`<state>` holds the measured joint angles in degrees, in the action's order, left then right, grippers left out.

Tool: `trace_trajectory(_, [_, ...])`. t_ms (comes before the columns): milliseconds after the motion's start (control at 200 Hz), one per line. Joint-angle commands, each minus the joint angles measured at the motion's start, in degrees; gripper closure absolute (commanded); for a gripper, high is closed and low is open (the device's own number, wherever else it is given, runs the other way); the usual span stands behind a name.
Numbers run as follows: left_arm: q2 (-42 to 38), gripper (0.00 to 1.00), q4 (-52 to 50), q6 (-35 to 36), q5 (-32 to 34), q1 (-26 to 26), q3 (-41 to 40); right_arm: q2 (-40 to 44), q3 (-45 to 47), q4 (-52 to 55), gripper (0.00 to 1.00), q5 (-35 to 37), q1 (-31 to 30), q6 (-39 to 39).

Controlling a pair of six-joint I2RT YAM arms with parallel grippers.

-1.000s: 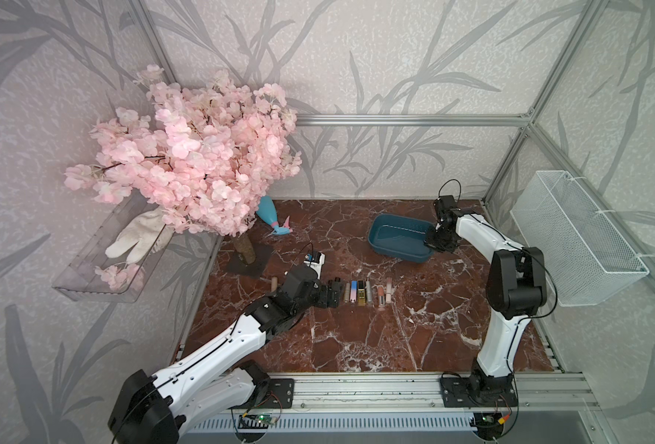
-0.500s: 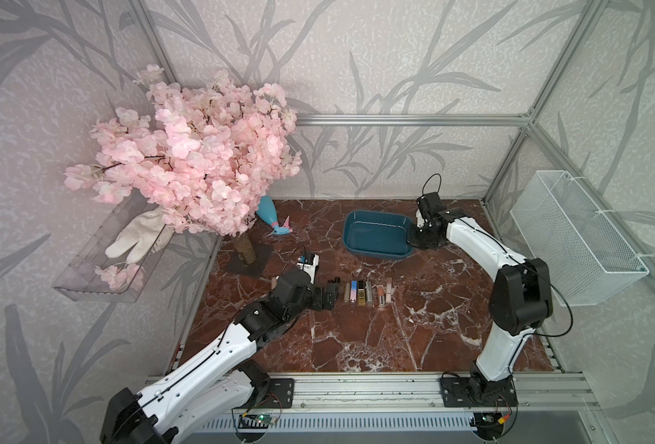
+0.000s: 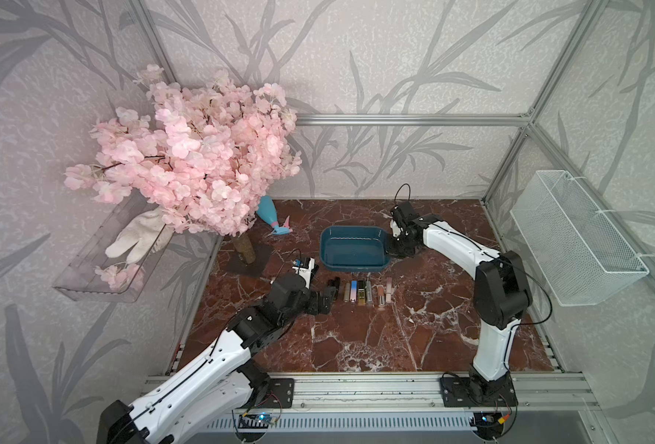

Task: Put the lipstick into the storage box
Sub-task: Place the storage box at the center of the board.

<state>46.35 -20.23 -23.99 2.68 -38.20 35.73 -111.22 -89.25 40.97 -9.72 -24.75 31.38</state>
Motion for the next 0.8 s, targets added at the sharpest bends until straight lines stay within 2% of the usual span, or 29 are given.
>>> trace_trajectory(0, [-0.74, 0.0, -1.31, 0.17, -0.02, 0.27, -0.47, -0.22, -0.08, -1.79, 1.0, -0.63, -0.21, 1.39])
trace_trajectory(795, [-2.64, 0.0, -2.7, 0.94, 0.18, 1.24, -1.89, -4.18, 1.04, -0.45, 1.0, 0.92, -0.21, -2.19])
